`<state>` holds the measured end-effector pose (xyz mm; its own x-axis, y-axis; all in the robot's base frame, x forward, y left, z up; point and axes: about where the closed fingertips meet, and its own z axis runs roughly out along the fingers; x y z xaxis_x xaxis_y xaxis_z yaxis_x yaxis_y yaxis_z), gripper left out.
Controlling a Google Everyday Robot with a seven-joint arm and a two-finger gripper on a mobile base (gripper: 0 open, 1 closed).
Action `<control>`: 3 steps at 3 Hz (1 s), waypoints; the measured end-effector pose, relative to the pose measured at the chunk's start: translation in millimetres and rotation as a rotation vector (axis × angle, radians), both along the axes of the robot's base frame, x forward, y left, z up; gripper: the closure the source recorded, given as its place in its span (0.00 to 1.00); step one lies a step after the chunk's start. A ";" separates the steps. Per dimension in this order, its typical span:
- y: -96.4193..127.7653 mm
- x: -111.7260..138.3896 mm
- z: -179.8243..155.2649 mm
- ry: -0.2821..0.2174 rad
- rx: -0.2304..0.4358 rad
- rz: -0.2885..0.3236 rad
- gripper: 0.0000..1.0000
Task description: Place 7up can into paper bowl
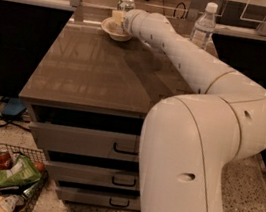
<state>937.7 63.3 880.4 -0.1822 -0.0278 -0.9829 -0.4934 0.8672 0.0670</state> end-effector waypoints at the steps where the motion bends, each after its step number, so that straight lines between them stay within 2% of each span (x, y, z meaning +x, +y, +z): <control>1: 4.0 -2.1 -4.7 0.007 0.009 0.005 0.85; 3: 8.2 -2.3 -7.2 0.010 0.009 0.009 0.39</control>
Offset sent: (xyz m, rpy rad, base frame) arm -0.0023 0.0039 -0.0048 0.0092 0.0070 0.0045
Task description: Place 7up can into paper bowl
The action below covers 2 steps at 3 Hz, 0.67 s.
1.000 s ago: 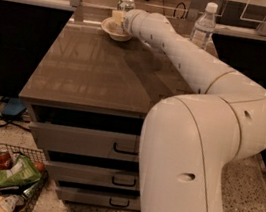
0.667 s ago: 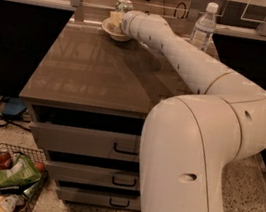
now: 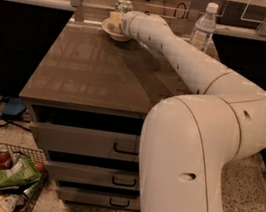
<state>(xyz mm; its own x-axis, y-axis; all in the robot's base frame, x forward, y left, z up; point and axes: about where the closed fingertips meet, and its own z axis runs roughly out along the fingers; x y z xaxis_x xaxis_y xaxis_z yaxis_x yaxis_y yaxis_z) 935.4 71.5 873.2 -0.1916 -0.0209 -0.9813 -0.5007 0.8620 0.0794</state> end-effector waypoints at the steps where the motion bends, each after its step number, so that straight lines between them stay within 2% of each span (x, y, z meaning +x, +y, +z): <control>1: 2.3 -0.1 -1.2 0.001 0.000 0.003 0.17; 2: 4.6 -0.2 -2.5 0.003 0.000 0.005 0.00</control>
Offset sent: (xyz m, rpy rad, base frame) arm -0.0001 0.0021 -0.0011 0.0000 0.0013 0.0023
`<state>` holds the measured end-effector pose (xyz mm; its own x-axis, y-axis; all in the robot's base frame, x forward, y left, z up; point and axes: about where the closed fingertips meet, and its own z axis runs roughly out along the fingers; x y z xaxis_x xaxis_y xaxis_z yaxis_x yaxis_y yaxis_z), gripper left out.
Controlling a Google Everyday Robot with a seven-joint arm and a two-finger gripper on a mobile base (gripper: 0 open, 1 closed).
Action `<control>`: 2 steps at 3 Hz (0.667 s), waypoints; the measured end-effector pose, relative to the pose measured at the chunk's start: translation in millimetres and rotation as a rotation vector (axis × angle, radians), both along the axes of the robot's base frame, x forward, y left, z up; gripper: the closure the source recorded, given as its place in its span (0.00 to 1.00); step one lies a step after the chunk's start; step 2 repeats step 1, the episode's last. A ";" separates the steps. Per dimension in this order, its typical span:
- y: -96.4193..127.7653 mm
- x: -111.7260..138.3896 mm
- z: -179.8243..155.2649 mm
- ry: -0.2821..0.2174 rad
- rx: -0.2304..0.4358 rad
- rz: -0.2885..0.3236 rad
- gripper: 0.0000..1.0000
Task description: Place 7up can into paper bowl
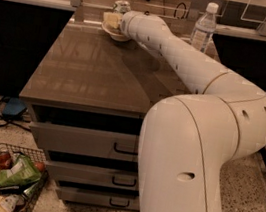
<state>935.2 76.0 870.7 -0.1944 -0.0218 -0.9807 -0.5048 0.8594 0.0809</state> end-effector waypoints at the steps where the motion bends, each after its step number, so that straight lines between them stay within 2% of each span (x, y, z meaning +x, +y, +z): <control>1: 0.1 0.0 -0.1 0.000 0.000 0.000 0.00; 2: 0.1 0.0 -0.1 0.000 0.000 0.000 0.00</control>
Offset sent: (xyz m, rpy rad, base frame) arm 0.0000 0.0000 0.0000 0.0000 0.0000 0.0000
